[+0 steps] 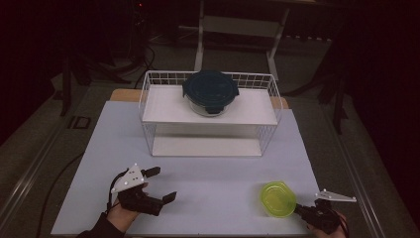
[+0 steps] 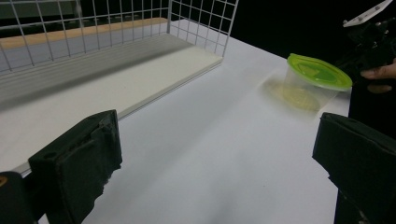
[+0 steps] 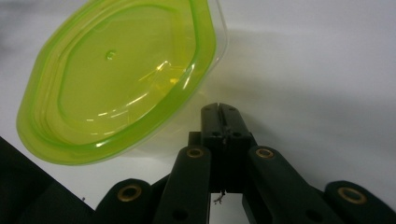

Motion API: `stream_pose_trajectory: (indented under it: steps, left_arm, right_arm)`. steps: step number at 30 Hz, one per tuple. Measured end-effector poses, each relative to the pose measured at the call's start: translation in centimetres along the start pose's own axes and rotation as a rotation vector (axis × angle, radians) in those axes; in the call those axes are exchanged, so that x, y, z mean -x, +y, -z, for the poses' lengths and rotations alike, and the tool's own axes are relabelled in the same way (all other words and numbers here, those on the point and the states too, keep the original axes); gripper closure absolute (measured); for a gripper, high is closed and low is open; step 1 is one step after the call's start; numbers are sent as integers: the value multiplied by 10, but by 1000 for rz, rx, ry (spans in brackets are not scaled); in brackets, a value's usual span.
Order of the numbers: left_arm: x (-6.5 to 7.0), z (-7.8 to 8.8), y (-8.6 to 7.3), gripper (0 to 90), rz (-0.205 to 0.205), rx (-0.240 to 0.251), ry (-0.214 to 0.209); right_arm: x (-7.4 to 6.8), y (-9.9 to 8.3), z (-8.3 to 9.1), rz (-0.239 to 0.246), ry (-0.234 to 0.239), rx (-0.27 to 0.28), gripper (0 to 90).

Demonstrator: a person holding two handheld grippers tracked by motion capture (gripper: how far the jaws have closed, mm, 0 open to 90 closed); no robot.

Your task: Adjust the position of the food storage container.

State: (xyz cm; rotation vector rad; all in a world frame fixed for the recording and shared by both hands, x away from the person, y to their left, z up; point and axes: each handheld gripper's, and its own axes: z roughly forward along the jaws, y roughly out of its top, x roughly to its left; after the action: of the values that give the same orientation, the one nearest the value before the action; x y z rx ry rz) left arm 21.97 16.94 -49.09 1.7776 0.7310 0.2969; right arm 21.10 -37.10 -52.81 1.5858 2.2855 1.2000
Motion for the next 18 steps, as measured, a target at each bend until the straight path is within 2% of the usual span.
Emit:
stream_pose_trajectory:
  steps: [9,18]
  left_arm:
    - [0,1,0,8,-2,0,-1]
    - [-1,1,0,8,0,0,-1]
  right_arm:
    - [-7,1,-9,15,30,-27,900]
    - [-10,-1,-1,15,34,-45,900]
